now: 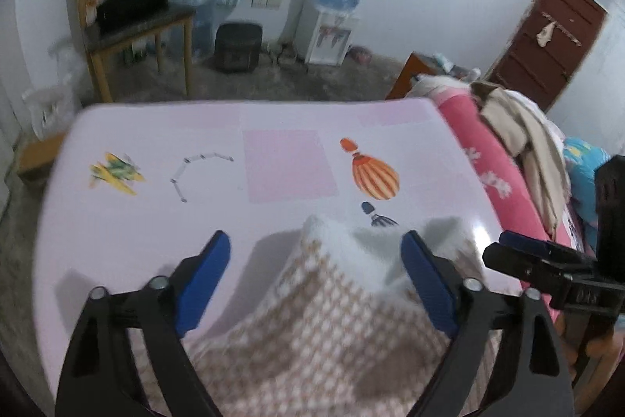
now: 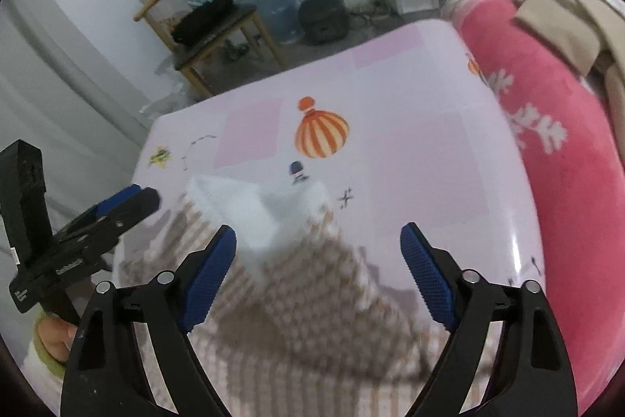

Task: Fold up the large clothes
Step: 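Grasp the white-trimmed coat edge with both tools and lift it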

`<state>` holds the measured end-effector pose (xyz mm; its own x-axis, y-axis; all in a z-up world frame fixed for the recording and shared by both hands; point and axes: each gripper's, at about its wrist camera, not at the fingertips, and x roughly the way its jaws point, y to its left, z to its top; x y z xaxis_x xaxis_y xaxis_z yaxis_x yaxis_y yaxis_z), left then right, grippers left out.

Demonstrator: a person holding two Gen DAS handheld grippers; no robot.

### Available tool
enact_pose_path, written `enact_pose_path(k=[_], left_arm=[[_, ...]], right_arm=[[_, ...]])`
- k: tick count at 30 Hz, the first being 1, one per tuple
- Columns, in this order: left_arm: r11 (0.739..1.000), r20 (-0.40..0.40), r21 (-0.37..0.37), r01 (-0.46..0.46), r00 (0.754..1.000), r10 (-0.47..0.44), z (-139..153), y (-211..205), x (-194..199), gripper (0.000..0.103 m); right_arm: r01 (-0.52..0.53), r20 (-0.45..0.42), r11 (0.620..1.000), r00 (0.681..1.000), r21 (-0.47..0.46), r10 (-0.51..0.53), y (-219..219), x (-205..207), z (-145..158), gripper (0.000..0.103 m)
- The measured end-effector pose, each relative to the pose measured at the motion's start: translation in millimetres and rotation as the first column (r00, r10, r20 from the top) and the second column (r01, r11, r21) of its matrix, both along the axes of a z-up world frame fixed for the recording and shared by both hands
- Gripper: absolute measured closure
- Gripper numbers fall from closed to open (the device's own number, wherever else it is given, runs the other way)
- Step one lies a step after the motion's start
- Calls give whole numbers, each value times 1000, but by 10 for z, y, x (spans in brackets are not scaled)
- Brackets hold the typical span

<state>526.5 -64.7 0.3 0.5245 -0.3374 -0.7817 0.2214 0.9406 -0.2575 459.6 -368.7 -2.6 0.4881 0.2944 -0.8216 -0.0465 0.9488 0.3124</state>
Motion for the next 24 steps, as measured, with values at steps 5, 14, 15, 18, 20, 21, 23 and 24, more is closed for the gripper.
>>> enact_pose_path(k=[5,14,15,18,20,21,23,24], left_arm=[[1000,-132,-9,14,991,-15,-359,-117,270,44],[996,-74,-52,71,994,-75,-213,-70,7,91],[995,-51,-49,89,994,-92,-125,-59,-77,91],[988,11,-28,150,989,-150,116,-13,-369,92],[981,50,3,196,979,-196,240,-13,-594,92],[974,73,23,225,971,-227,301,-5,-751,92],[961,110,67,267,956,-273,378,5,-1001,92],[951,136,95,294,943,-305,412,13,-1194,92]], right_arm=[[8,-72,1000,997,20,-6,23,197,-226,39],[-77,-44,996,996,-50,74,193,3,-146,92],[-87,-28,994,996,-62,85,208,-64,-81,92],[-115,19,990,993,-81,116,220,-298,102,92],[-132,44,988,990,-77,136,197,-486,187,92],[-137,50,987,989,-78,142,195,-558,208,92],[-157,66,985,985,-75,162,182,-818,254,92],[-164,69,983,983,-78,169,180,-926,262,90]])
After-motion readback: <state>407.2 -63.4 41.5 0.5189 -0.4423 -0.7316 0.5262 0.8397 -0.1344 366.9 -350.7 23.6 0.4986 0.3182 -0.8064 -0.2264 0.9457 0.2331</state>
